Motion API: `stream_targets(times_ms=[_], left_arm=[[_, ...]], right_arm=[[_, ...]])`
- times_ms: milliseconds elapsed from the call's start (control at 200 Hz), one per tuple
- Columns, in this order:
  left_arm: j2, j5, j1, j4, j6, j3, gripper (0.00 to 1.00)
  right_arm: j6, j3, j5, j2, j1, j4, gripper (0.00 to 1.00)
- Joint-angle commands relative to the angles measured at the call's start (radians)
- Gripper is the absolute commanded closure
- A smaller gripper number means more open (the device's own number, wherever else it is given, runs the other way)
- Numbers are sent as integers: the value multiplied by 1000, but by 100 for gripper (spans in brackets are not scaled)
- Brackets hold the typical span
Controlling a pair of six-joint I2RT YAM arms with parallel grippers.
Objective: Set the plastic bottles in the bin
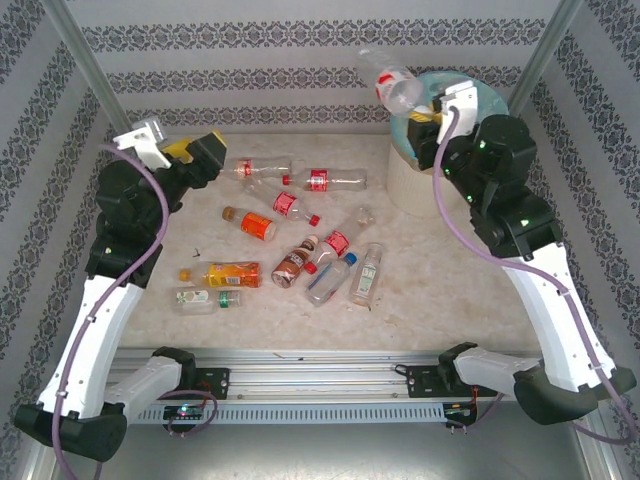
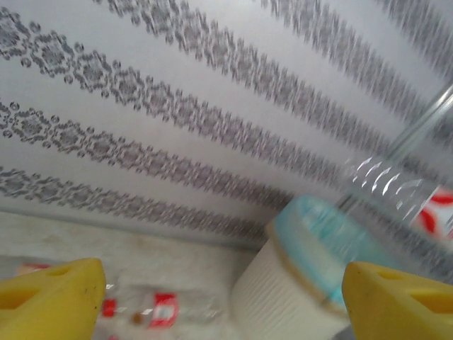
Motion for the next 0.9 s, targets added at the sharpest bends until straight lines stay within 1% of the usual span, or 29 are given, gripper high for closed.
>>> stream_targets(times_ms=[0, 135, 185, 245, 350, 480, 590, 679, 779, 894], left_arm=[[54, 53, -69, -229, 301, 61, 14], [105, -47, -203, -286, 441, 110, 13], [124, -60, -236, -282, 458, 122, 12], [143, -60, -256, -270, 456, 130, 12], [162, -55, -274, -247, 443, 137, 11], [168, -56, -284, -238, 440, 133, 11], [166, -73, -285, -248, 449, 125, 10], [164, -87, -285, -251, 457, 115, 10], [165, -91, -287, -247, 462, 109, 10], [156, -91, -287, -220, 463, 90, 9]], right_arm=[[104, 106, 18, 40, -89, -225, 100], [131, 250, 19, 137, -173, -381, 100], [131, 290, 32, 165, -185, -412, 100], [131, 350, 55, 211, -201, -455, 100], [118, 438, 107, 297, -214, -532, 100], [101, 533, 134, 404, -217, -623, 100], [113, 600, 76, 484, -237, -673, 100], [134, 718, 14, 596, -256, -767, 100], [138, 866, -9, 719, -262, -869, 100], [134, 961, -28, 813, -262, -915, 100]])
